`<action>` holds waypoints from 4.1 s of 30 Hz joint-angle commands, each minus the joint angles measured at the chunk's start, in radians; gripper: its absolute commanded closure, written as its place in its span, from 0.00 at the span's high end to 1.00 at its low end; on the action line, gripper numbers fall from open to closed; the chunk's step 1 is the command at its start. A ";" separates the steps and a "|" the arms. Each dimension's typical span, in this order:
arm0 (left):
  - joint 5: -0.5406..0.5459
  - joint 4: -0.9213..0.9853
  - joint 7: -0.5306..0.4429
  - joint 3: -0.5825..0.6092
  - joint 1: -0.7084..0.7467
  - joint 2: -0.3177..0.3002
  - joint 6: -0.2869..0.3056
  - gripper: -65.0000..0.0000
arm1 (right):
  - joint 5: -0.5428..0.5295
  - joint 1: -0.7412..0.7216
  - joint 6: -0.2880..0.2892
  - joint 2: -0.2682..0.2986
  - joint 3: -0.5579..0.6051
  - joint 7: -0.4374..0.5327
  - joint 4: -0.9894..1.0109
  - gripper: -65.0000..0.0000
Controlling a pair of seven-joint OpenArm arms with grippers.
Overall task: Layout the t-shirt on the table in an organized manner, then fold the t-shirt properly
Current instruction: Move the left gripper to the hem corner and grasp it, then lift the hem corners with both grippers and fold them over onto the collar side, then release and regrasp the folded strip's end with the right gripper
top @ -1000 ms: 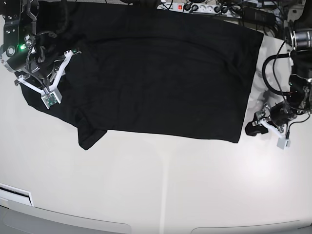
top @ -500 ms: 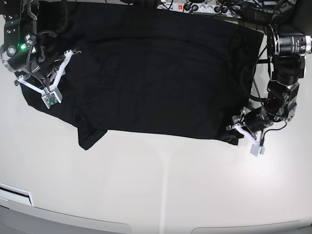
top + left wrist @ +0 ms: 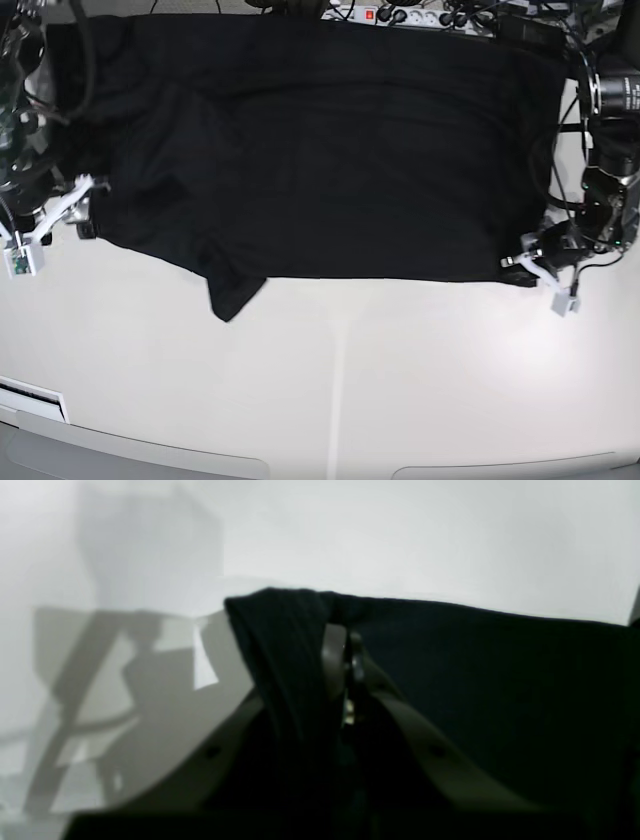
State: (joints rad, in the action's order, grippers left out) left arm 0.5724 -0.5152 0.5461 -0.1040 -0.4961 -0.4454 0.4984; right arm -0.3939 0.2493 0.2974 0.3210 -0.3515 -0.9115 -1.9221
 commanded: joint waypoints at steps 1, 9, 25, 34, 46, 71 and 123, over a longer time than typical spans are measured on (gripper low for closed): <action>-0.006 -0.006 0.008 -0.001 -0.017 -0.018 0.006 0.00 | -0.027 -0.030 0.014 0.012 -0.006 0.019 0.032 0.62; 0.039 -0.006 0.020 -0.001 -0.017 -0.017 0.071 0.00 | -0.131 -0.313 0.151 0.013 -0.006 0.018 0.494 0.62; 0.076 -0.006 0.031 -0.001 -0.017 -0.017 0.071 0.00 | -0.171 -0.533 0.294 0.039 -0.006 0.085 1.117 0.59; 0.076 -0.006 0.031 -0.001 -0.017 -0.017 0.071 0.00 | -0.206 -0.522 0.394 0.048 -0.006 0.082 1.117 0.27; 0.091 -0.006 0.031 -0.001 -0.061 -0.026 0.177 0.00 | -0.212 -0.619 0.401 0.048 -0.006 0.080 1.089 0.00; 0.373 -0.006 0.399 -0.001 -0.199 -0.106 0.200 0.00 | -0.557 -0.379 0.401 0.146 -0.008 -0.260 0.577 0.00; 0.529 -0.006 0.419 0.210 0.119 -0.214 0.200 0.55 | -0.282 -0.234 0.283 0.040 0.029 0.024 0.414 0.56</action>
State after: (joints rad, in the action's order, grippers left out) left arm 1.1645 -0.5228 0.9424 0.1043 -0.3759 -0.6464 0.7197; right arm -0.6449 0.0338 0.5709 0.3443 -0.3183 -0.9161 -1.4891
